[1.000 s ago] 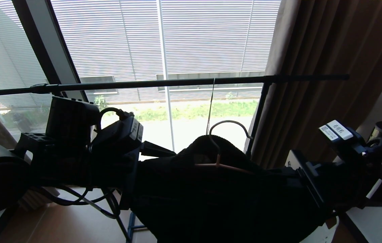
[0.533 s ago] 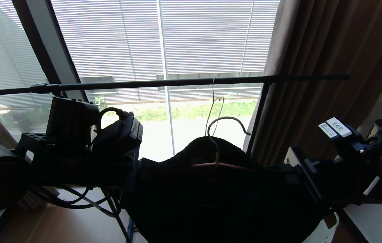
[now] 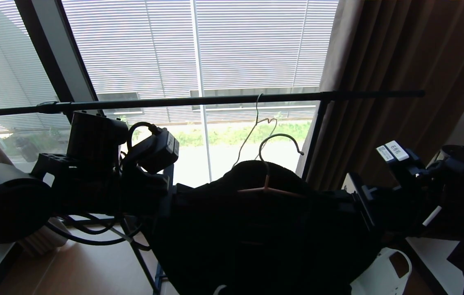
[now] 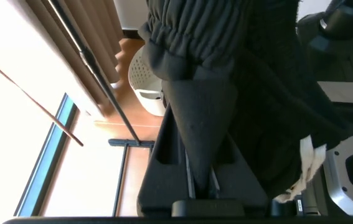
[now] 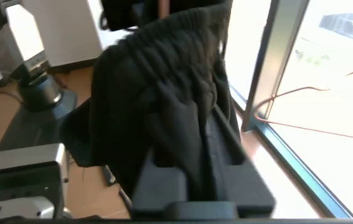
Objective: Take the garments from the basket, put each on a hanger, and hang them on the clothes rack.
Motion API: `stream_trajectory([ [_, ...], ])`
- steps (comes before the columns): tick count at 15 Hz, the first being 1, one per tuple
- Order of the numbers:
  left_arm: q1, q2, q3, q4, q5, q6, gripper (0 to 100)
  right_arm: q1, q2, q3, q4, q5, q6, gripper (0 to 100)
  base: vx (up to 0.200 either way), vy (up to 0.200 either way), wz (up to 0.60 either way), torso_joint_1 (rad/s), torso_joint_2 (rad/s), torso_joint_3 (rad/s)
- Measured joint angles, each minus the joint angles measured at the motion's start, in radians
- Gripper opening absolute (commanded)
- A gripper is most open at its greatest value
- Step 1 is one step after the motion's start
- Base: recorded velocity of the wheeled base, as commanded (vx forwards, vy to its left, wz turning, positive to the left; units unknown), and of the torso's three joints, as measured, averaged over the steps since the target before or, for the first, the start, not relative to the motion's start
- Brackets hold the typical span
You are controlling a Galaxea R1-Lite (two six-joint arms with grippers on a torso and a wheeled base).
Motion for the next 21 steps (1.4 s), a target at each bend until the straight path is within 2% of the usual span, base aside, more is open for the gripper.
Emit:
stream_trajectory([
  [4, 0.022, -0.001, -0.003, 0.0, -0.001, -0.004, 0, -0.044, 0.003, -0.003, 0.0, -0.001, 0.001, 100, 0.0, 0.0, 0.0, 0.0, 0.0, 0.0],
  [10, 0.103, -0.049, -0.003, -0.001, -0.002, -0.03, 0, -0.101, -0.018, -0.006, -0.003, 0.001, -0.001, 100, 0.0, 0.0, 0.0, 0.0, 0.0, 0.0],
  [15, 0.156, -0.089, -0.006, -0.004, -0.007, -0.056, 0, -0.111, -0.017, -0.006, -0.001, 0.0, -0.003, 100, 0.0, 0.0, 0.0, 0.0, 0.0, 0.0],
  [21, 0.204, -0.142, -0.001, -0.004, -0.012, -0.082, 0, -0.129, 0.055, -0.022, -0.001, 0.0, -0.045, 100, 0.0, 0.0, 0.0, 0.0, 0.0, 0.0],
])
